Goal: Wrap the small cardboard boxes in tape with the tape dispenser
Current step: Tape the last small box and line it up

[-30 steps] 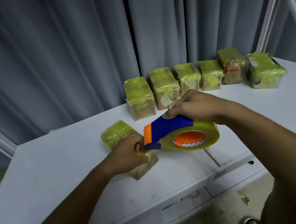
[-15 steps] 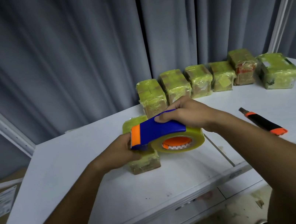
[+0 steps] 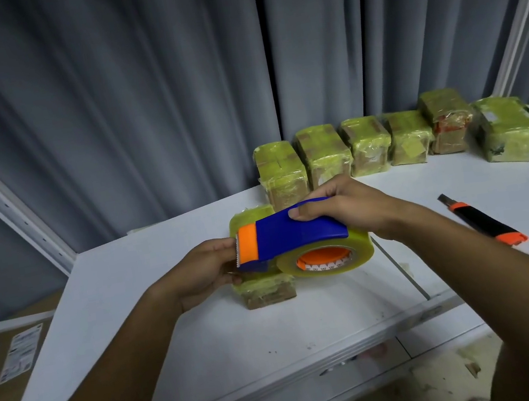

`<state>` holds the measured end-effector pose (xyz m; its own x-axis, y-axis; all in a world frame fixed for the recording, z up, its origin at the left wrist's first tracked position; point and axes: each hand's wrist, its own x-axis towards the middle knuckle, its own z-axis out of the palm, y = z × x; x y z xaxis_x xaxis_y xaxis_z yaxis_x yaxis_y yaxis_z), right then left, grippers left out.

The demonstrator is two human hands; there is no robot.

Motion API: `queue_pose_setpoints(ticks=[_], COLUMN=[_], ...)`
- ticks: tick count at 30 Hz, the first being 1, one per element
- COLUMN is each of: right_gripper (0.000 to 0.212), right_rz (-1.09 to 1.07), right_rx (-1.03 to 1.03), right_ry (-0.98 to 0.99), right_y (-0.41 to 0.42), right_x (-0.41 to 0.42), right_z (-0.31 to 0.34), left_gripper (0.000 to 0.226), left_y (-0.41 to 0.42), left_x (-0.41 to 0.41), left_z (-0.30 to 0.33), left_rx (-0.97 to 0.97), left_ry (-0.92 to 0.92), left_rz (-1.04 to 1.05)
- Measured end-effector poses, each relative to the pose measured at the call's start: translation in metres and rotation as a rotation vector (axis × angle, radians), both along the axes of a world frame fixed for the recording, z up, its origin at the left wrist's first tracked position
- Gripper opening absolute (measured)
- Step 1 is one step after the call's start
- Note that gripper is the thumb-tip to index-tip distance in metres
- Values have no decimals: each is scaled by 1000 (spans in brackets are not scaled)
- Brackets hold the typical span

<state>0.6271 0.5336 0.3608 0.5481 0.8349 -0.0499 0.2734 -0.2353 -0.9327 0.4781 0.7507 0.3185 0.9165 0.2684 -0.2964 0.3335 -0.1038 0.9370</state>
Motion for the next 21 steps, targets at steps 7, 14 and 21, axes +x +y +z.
queue_pose_setpoints(ticks=[7, 14, 21], right_gripper=[22, 22, 19], right_rz=[-8, -8, -2], right_rx=[-13, -26, -5], right_ry=[-3, -18, -19], right_y=[1, 0, -4], right_x=[4, 5, 5], right_z=[0, -2, -1], left_gripper=[20, 16, 14], left_y=[1, -3, -5], left_x=[3, 6, 5], left_z=[2, 2, 5], left_rx=[51, 131, 235], left_ry=[29, 59, 90], left_rz=[3, 8, 59])
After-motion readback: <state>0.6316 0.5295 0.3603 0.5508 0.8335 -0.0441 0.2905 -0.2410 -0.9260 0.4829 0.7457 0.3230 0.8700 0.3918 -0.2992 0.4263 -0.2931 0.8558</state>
